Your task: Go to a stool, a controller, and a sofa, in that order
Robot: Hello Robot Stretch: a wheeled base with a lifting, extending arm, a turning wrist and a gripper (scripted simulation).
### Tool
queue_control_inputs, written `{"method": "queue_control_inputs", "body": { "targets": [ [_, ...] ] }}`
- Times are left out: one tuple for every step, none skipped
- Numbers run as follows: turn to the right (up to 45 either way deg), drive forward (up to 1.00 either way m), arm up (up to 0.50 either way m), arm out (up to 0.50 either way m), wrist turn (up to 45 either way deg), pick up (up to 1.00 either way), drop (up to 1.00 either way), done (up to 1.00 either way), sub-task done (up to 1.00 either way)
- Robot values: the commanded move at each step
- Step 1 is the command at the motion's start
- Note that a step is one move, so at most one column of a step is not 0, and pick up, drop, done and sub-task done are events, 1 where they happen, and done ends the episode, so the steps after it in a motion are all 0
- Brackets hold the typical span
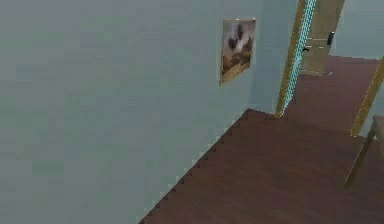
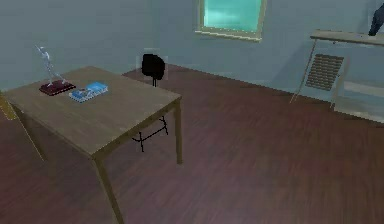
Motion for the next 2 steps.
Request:
{"method": "queue_control_inputs", "body": {
  "targets": [
    [3.0, 0.00, 0.00, 0.00, 0.0, 0.00, 0.00, 0.00, 0.00],
    [0.0, 0.45, 0.00, 0.00, 0.0, 0.00, 0.00, 0.00, 0.00]
  ]
}}
